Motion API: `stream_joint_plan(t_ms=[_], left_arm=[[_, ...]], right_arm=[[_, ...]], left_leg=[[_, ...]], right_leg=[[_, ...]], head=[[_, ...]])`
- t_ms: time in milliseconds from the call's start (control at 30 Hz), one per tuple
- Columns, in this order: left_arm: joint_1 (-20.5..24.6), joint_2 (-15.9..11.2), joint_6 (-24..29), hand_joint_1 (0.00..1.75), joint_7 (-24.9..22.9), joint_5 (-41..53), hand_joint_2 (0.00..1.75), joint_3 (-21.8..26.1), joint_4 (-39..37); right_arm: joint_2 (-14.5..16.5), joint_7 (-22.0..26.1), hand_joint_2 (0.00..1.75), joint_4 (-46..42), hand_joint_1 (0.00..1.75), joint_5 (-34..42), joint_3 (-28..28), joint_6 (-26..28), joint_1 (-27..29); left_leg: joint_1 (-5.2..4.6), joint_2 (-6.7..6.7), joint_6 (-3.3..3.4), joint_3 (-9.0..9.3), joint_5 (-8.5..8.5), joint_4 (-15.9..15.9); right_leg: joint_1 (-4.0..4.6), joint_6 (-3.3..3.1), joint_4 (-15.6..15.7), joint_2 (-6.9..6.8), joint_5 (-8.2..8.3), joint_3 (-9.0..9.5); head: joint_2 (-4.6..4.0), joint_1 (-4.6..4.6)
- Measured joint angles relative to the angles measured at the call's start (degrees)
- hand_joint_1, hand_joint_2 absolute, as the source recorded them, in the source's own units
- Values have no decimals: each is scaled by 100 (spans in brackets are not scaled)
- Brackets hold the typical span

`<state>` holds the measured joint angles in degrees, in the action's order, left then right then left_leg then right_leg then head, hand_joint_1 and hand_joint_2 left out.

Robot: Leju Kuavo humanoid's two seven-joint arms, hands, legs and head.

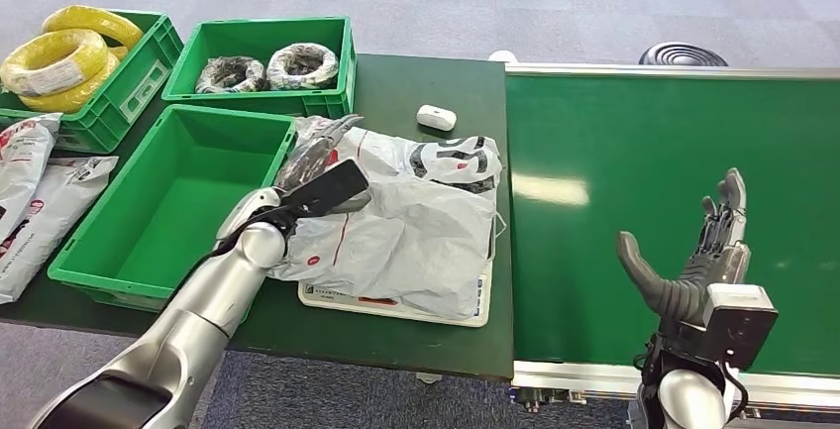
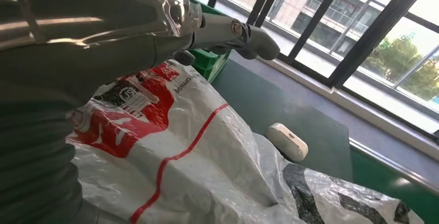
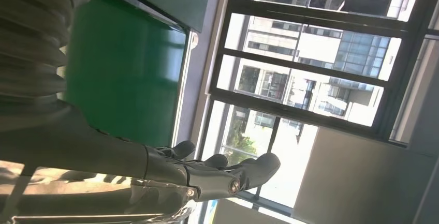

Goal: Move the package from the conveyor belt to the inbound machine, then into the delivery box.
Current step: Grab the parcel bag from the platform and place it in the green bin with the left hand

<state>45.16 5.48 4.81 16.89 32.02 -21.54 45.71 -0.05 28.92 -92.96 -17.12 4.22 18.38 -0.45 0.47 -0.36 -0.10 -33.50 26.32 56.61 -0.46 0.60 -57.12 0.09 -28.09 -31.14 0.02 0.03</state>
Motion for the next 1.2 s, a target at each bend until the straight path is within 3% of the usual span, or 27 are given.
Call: stream_joint_plan(t_ms=[133,167,367,600,733,867,1200], left_arm=[[288,208,-487,160,-201,271,175,-317,-584],[351,280,-645,168,-272,374,175,-443,-753],[587,543,-1327,175,-406,596,175,-968,-1432],[731,552,-1496,175,-305,497,175,-1122,-1631],[667,499,-757,175,-112,182,175,-1036,-1533],[463,303,130,175,59,-306,175,-685,-854],[238,-411,793,175,-415,-923,175,343,1135]], right_arm=[[108,-73,175,-151,0,-19,78,-67,177],[144,-92,175,-183,0,-45,92,-92,211],[295,-144,175,-334,0,-126,208,-231,330],[351,-247,175,-359,0,-95,315,-346,328],[393,-291,175,-414,0,-101,338,-385,356],[477,-321,175,-503,0,-154,347,-413,428],[544,-311,175,-540,0,-181,401,-402,536]], left_leg=[[0,-12,1,2,-1,1],[-1,-14,1,1,-1,1],[-5,-5,1,2,-1,1],[-3,-6,1,5,-1,0],[-3,-4,1,5,-1,0],[-2,-1,0,4,-1,0],[0,4,0,3,-1,-2]], right_leg=[[-3,0,1,-9,0,4],[-3,0,1,-10,0,6],[-4,1,1,-5,0,7],[-2,1,-1,-5,0,12],[-2,1,-3,-4,0,11],[-1,0,-3,-3,0,8],[3,0,-4,0,0,7]], head=[[0,1],[0,1],[0,0],[0,-1],[-1,-1],[0,-1],[-1,0]])
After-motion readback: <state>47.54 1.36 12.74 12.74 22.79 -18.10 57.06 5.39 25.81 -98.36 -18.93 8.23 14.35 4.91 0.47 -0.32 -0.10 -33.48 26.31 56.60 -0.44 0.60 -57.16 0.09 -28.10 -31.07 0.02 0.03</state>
